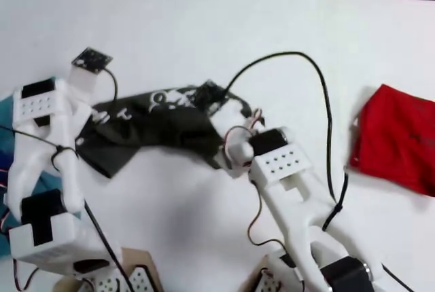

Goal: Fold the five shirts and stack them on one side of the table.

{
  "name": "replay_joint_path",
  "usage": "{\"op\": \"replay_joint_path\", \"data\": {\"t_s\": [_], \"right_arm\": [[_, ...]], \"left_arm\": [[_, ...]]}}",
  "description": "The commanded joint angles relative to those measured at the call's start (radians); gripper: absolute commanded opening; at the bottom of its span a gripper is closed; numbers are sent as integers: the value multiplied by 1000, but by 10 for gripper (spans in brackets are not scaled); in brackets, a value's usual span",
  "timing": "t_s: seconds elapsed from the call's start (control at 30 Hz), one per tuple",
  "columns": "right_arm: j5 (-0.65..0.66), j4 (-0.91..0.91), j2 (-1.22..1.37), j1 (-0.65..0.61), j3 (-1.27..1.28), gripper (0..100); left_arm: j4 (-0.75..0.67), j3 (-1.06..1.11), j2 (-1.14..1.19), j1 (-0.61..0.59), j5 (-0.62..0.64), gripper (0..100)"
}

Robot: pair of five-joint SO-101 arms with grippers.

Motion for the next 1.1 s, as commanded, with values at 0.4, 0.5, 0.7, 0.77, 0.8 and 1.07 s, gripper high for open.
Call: {"op": "replay_joint_path", "data": {"t_s": [0.4,0.5,0.7,0.77,0.8,1.07], "right_arm": [[-273,-41,197,170,0,183],[-273,10,257,168,-26,183],[-275,168,262,170,-146,183],[-275,226,262,171,-184,183],[-275,246,259,171,-203,183],[-275,262,150,200,-196,183]], "left_arm": [[-9,-41,-9,0,3,24],[-9,-41,-9,0,2,24],[-9,-39,-6,0,2,24],[-9,-39,-6,0,2,24],[-9,-39,-6,0,2,24],[-9,-41,-9,0,2,24]]}}
